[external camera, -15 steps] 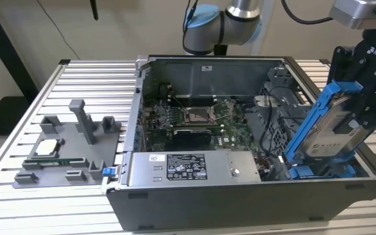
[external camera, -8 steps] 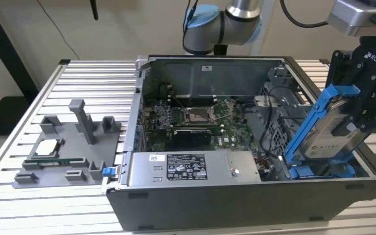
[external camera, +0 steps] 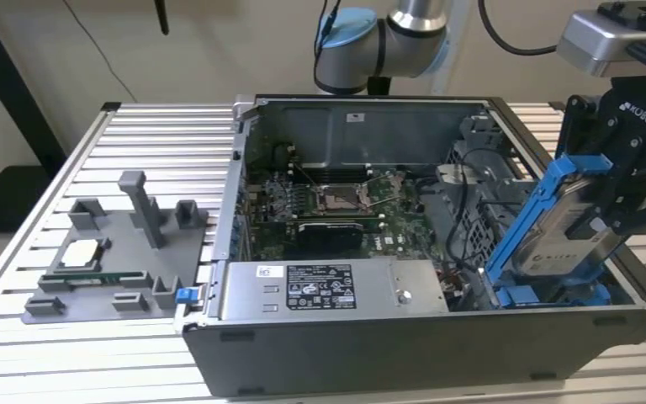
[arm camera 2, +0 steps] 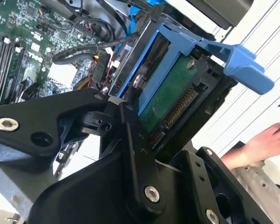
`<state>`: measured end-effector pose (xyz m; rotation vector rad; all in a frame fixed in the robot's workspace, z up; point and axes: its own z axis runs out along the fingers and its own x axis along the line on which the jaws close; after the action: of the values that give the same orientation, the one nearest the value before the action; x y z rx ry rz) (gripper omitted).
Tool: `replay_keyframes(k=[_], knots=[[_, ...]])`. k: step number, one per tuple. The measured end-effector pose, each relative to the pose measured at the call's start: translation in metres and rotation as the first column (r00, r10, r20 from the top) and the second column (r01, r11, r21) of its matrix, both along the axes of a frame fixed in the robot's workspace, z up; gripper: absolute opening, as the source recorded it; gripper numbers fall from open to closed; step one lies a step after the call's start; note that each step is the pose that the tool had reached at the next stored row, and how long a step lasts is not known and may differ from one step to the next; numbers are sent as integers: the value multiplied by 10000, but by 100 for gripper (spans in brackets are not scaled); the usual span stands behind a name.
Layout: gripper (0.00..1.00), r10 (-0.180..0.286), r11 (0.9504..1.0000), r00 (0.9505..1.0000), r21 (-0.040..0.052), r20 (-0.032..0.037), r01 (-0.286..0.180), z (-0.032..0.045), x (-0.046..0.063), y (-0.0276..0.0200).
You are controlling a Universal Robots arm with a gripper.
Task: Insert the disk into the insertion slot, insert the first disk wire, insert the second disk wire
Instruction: 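Insert the disk into the insertion slot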
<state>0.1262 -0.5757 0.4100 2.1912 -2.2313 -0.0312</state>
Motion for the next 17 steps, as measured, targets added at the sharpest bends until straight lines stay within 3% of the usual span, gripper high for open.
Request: replay_keyframes(k=[10, 13, 17], knots=[[0, 1, 10000, 10000, 38, 0, -1, -73, 20, 21], [0, -1, 10000, 10000, 83, 0, 1, -87, 42, 21], [0, -1, 10000, 10000, 72, -21, 1, -80, 82, 22]])
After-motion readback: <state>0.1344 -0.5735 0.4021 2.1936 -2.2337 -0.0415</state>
